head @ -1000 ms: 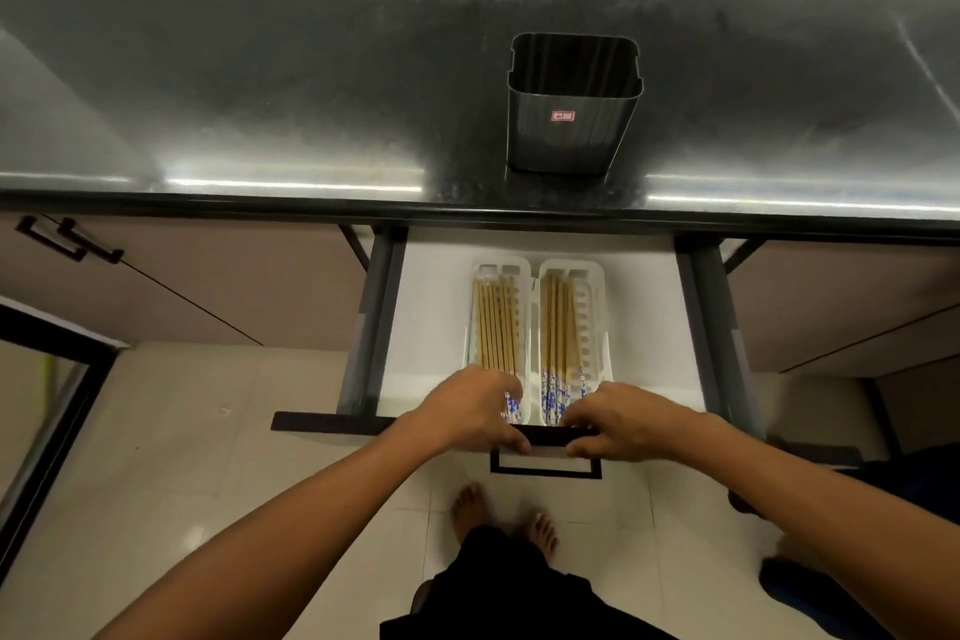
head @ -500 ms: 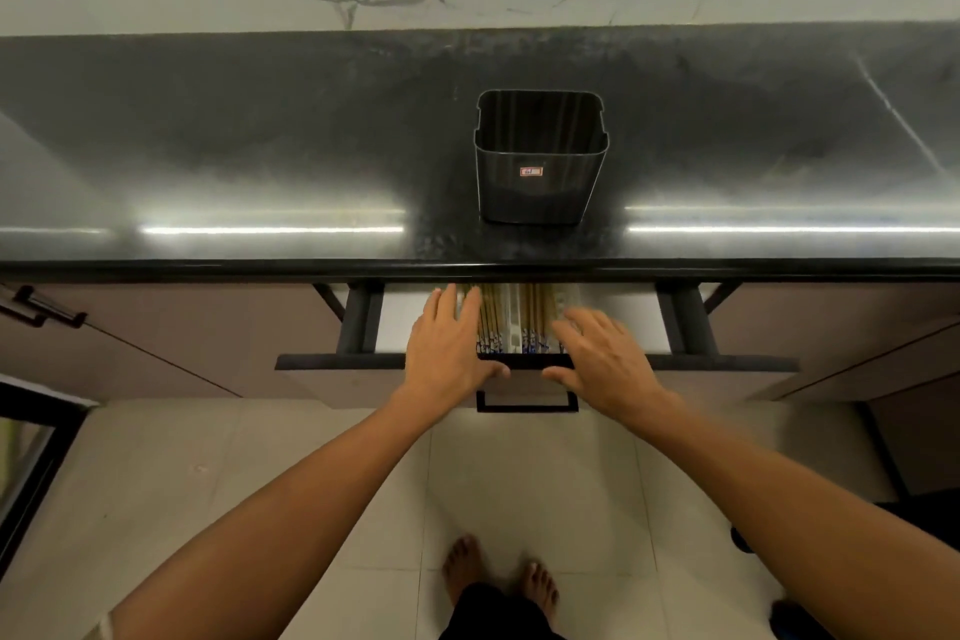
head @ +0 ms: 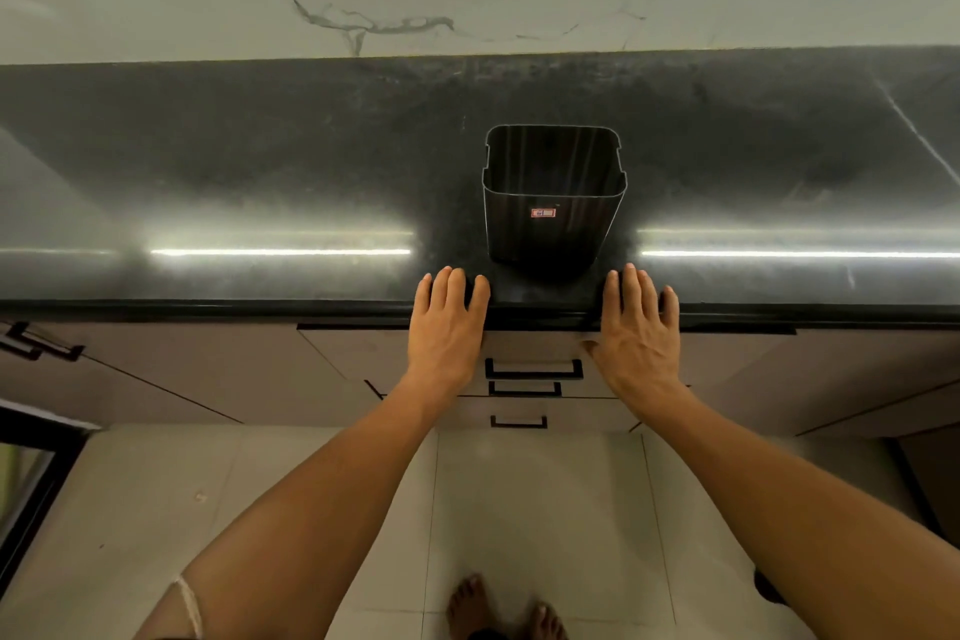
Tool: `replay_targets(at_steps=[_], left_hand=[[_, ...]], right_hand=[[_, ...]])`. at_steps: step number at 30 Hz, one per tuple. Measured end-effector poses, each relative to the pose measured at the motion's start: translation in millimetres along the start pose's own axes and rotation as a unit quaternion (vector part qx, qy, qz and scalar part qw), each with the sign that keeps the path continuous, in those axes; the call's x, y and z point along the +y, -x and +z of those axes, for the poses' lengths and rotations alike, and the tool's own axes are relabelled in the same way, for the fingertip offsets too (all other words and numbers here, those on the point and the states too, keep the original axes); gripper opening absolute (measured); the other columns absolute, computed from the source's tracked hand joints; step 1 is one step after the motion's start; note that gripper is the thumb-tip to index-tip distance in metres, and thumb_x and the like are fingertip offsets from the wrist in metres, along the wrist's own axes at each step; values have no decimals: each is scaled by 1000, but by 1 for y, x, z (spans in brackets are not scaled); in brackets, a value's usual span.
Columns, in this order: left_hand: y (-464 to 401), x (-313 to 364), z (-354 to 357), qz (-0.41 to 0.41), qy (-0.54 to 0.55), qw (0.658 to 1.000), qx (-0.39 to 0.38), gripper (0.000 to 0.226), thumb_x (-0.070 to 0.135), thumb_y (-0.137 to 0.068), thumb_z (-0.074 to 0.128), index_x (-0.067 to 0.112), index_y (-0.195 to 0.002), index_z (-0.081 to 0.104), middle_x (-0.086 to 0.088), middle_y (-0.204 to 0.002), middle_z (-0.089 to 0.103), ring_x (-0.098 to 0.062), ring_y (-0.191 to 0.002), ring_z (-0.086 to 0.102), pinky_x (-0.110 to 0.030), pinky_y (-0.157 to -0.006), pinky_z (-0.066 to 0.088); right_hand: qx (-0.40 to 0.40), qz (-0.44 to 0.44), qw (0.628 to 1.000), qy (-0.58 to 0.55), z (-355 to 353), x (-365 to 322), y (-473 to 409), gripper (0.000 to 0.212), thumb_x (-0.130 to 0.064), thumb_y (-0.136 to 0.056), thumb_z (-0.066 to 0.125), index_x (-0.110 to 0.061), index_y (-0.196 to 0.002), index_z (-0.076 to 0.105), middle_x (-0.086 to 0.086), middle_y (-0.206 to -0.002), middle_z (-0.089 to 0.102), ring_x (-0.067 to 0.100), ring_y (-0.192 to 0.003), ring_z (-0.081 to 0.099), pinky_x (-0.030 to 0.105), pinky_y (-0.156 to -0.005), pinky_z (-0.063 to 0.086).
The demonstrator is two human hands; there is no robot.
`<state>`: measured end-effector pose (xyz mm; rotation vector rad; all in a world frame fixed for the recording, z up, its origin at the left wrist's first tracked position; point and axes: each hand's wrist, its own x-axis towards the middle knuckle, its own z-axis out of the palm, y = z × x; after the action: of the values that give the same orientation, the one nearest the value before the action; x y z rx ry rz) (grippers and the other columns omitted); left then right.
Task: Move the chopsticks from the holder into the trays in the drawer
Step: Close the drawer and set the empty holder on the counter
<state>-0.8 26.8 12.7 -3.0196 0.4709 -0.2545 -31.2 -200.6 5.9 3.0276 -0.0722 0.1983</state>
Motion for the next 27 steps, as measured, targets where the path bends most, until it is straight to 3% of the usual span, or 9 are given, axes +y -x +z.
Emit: replay_targets(at_steps=[5,10,19,27], left_hand=[[-8,-6,11,24,-19,998,51,73,26,-64,84,12,-126,47,-15,-119,52,-33,-114,49,-46,-102,41],[-13,-10,16,32,-18,996,86,70,31,-63,84,14,-120,48,-14,-116,50,-31,-109,43,-44,-93,44],[-20,-9,24,28,-7,994,107,73,27,-56,87,16,-115,46,-13,-116,39,-31,-107,41,-46,-91,44],[-21,-11,31,28,4,987,160,67,18,-57,83,17,-113,46,-12,-115,40,-30,-105,43,-46,-88,45]], right_hand=[[36,1,999,-11,3,4,-14,88,-45,-61,84,-6,-130,46,22,-136,46,40,-128,42,57,-107,33],[63,-9,998,-6,12,8,-20,83,-44,-58,85,-8,-123,49,20,-128,49,38,-119,42,55,-101,37],[143,3,989,-21,27,9,-25,63,-22,-62,83,-9,-115,53,18,-121,52,33,-112,41,52,-99,38],[165,11,986,-21,32,7,-27,58,-17,-65,82,-10,-115,53,18,-122,51,33,-113,41,52,-99,37]])
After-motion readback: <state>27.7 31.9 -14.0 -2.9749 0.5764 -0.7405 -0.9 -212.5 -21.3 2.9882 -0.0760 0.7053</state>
